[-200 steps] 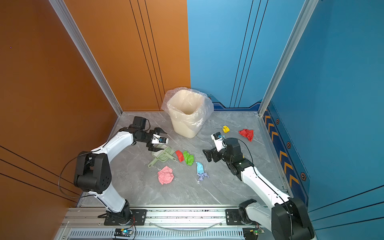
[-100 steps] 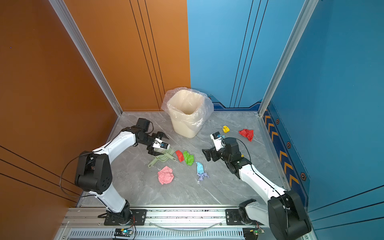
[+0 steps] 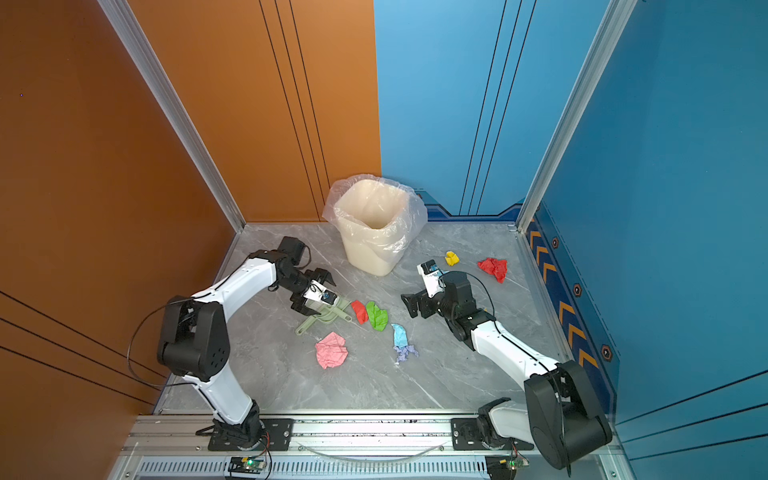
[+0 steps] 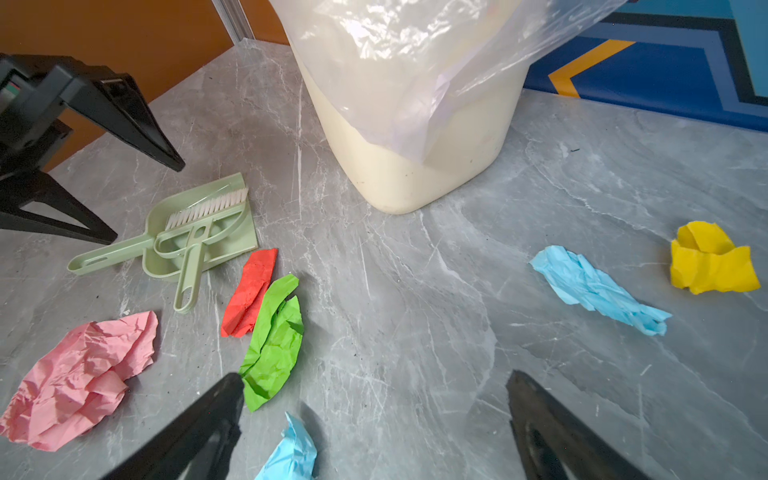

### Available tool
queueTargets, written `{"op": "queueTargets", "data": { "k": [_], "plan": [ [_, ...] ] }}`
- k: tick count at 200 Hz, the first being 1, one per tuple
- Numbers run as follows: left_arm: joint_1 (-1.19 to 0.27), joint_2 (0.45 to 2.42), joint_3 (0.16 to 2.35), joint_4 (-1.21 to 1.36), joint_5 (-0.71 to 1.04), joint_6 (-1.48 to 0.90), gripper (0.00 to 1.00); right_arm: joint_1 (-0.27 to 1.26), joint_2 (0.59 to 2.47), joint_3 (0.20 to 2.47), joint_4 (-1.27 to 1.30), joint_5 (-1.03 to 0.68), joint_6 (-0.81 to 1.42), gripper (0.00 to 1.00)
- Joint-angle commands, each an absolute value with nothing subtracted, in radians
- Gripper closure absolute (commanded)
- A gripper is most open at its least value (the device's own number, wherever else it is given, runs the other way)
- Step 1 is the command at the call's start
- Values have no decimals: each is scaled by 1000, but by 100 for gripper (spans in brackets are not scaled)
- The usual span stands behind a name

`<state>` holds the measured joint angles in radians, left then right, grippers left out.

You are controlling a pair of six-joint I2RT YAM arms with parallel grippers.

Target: Sweep away the paper scraps from the table

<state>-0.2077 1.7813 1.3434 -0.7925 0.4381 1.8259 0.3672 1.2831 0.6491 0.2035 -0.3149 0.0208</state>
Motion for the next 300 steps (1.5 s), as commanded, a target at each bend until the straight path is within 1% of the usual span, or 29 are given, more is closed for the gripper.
{"op": "queueTargets", "data": {
  "k": [1,42,79,99,126,209,231,258,300],
  "plan": [
    [-199,1817,1402,-870,403,1865,2,383,1297,678,234,-304,38,0],
    [-195,1890,1480,-926,368,1881,1,413,1308,690,239,-290,38,0],
    [-190,1912,1486,-925,365,1867,2,431,1309,691,245,-275,49,0],
    [-201,1926,1493,-925,335,1848,2,437,1320,698,238,-279,52,0],
    [-203,1928,1502,-924,353,1819,2,450,1324,711,229,-276,54,0],
    [-243,1957,1503,-924,257,1769,2,494,1319,716,238,-212,53,0],
    [-247,1957,1499,-924,254,1764,0,501,1322,718,235,-210,51,0],
    [-248,1954,1500,-924,244,1752,7,506,1324,715,238,-203,51,0],
    [-254,1955,1499,-924,219,1757,12,512,1333,713,244,-198,54,0]
  ]
}}
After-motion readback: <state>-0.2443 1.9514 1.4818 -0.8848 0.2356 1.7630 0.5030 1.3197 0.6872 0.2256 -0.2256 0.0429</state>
